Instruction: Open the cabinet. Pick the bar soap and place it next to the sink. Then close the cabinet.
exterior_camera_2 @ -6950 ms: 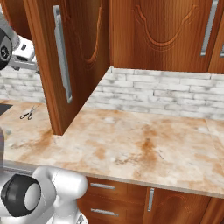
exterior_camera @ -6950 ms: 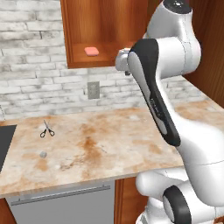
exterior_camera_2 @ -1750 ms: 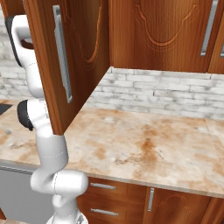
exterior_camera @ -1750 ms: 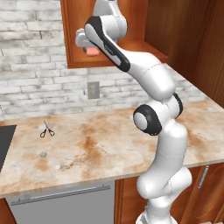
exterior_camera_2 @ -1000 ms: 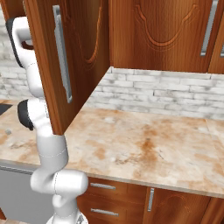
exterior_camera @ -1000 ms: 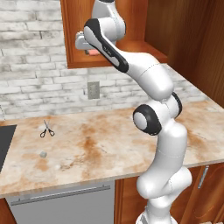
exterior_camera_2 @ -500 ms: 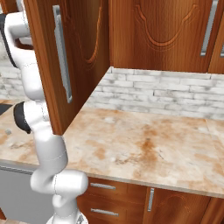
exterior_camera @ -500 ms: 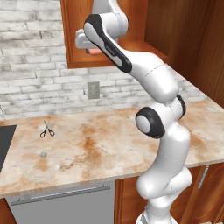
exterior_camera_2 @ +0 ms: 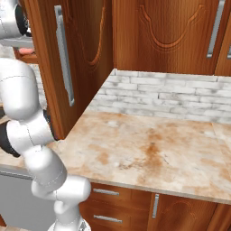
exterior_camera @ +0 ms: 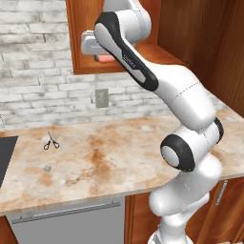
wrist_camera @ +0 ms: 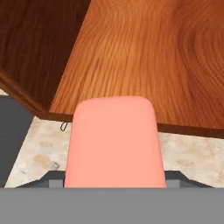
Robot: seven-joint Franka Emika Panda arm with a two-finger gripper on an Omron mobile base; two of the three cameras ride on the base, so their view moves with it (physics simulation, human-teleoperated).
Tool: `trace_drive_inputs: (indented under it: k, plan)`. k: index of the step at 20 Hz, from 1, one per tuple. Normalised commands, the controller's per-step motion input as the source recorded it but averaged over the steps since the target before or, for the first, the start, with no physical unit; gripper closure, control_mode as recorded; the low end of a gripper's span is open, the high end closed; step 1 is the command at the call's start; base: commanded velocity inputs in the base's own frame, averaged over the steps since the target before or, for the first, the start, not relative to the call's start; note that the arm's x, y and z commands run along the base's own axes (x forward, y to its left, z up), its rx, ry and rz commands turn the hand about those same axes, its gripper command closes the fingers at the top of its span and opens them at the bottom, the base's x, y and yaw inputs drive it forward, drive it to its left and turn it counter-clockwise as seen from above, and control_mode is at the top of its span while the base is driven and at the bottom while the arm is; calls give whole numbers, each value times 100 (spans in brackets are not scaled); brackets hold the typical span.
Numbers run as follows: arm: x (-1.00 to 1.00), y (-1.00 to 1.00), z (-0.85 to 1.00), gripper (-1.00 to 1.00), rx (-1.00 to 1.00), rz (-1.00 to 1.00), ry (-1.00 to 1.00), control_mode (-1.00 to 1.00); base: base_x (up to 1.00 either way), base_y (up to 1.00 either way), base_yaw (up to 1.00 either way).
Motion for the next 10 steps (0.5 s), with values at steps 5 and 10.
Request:
trace_drive_inputs:
  k: [5, 10]
  plan:
    - [-100, 0, -14, 100, 12, 0, 0, -100, 0, 0, 0]
    - [-91, 2, -5, 100, 18, 2, 2, -100, 0, 0, 0]
